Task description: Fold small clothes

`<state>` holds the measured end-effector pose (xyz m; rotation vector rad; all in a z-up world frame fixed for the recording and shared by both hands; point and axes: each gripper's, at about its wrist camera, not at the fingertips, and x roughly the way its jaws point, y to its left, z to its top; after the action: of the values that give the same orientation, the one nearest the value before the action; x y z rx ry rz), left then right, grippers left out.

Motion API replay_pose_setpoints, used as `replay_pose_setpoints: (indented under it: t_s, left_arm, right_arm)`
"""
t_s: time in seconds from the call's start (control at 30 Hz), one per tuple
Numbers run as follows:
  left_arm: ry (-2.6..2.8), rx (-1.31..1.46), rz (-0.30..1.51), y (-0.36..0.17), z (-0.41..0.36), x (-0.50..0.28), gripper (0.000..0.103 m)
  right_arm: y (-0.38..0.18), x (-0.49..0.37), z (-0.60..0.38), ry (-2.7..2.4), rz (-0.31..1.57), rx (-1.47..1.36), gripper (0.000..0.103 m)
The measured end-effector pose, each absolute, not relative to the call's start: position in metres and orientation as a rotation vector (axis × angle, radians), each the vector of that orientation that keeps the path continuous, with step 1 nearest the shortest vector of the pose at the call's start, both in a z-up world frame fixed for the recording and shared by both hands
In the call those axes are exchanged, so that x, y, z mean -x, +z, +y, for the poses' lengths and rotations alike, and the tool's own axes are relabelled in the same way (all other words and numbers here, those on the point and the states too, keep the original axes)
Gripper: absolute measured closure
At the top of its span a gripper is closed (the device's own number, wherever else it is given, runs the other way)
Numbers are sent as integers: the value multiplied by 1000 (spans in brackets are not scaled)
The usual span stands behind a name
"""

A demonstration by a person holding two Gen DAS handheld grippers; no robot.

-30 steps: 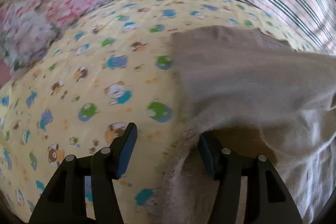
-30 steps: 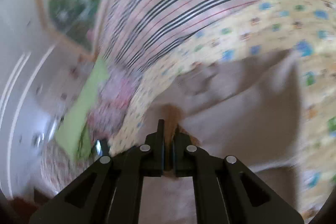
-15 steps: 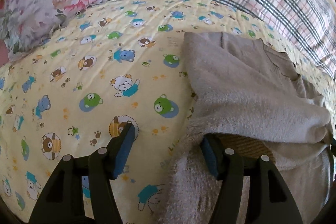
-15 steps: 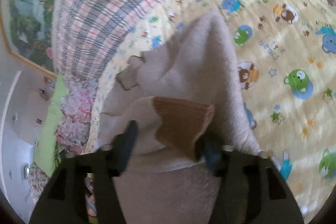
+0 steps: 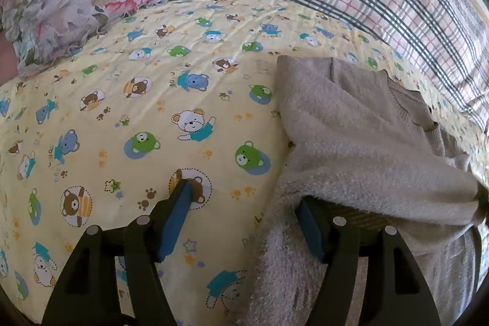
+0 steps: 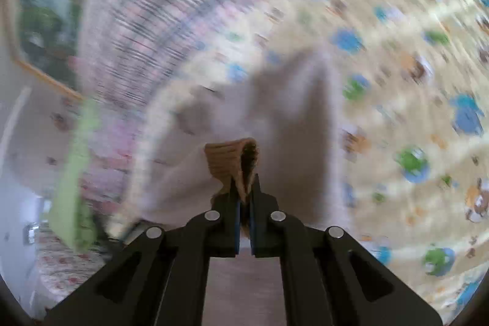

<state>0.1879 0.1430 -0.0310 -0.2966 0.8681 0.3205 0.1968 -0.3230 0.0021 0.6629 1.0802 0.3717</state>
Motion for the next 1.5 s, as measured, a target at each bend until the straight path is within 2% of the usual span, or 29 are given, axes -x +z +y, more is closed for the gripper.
replay_pose_setpoints:
  t_s: [0.17, 0.3, 0.43, 0.7, 0.9, 1.03, 1.17, 1.33, 1.5]
  left_arm:
    - [323, 294, 868, -32, 143, -188, 32]
    - [323, 296, 869, -32, 144, -187, 31]
    - [326, 295, 874, -31, 144, -184, 30]
    - [351, 284, 862, -27, 142, -170, 30]
    - [353, 279, 865, -28, 142, -170, 30]
    - [338, 314, 868, -29, 149, -169, 28]
    - [334, 307, 889, -27, 148, -166, 28]
    - [257, 283, 888, -11, 143, -132, 29]
    - [153, 271, 927, -4, 134, -84, 26]
  right_arm:
    - [-2, -198, -315, 289, 1109, -551, 98]
    - [1, -199, -294, 221, 1117, -343, 98]
    - [-1, -199, -293, 171, 1110, -331, 97]
    - [39, -152, -286, 167, 907, -378, 74]
    - [18, -166, -241, 357, 970, -366, 74]
    - [-7, -176, -241, 338, 1137, -335, 75]
    - [-1, -161, -251, 359, 1173, -290, 77]
    - [31, -129, -267, 348, 1047, -315, 74]
    - [54, -81, -280, 364, 959, -356, 74]
